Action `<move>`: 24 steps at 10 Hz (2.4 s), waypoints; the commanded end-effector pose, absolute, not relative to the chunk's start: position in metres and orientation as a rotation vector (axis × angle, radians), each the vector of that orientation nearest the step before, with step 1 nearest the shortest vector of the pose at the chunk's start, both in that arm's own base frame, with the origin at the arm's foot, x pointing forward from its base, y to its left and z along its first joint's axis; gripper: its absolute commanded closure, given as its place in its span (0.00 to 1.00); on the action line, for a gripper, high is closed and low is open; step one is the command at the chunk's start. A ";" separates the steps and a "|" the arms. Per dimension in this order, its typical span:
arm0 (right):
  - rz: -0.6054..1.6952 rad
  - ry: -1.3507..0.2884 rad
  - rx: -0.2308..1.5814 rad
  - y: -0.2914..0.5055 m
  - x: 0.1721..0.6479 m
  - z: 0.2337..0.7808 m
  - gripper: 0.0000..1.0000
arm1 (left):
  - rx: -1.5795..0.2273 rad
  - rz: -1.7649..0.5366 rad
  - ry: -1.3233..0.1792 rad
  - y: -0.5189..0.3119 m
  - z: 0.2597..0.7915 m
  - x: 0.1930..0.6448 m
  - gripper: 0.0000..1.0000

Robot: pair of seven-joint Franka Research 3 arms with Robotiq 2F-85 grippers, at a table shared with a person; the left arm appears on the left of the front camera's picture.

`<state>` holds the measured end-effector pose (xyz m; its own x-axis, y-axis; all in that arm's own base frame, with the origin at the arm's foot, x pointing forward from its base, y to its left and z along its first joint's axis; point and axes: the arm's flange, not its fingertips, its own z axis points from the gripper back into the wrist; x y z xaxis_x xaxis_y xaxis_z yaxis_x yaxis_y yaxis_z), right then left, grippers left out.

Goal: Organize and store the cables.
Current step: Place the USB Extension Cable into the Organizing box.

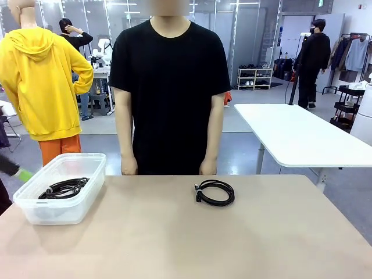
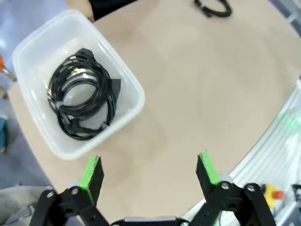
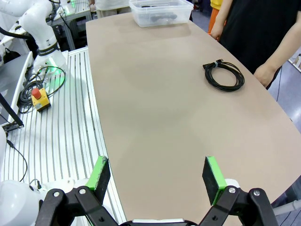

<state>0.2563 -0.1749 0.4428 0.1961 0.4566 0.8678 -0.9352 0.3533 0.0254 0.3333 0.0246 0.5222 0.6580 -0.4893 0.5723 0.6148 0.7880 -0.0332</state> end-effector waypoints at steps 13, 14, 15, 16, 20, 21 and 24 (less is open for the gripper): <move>1.089 -0.921 0.651 -0.176 0.257 0.444 0.00 | -0.222 -0.664 -0.553 0.037 0.527 0.314 0.00; 1.089 -0.921 0.651 -0.176 0.257 0.444 0.00 | -0.222 -0.664 -0.553 0.037 0.527 0.314 0.00; 1.089 -0.921 0.651 -0.176 0.257 0.444 0.00 | -0.222 -0.664 -0.553 0.037 0.527 0.314 0.00; 1.089 -0.921 0.651 -0.176 0.257 0.444 0.00 | -0.222 -0.664 -0.553 0.037 0.527 0.314 0.00; 1.080 -0.816 0.580 -0.146 0.273 0.468 0.00 | -0.222 -0.664 -0.553 0.037 0.527 0.314 0.00; 0.995 -0.804 0.601 -0.134 0.280 0.480 0.00 | -0.222 -0.664 -0.553 0.037 0.527 0.314 0.00; 1.062 -0.743 0.517 -0.117 0.288 0.505 0.00 | -0.222 -0.664 -0.553 0.037 0.527 0.314 0.00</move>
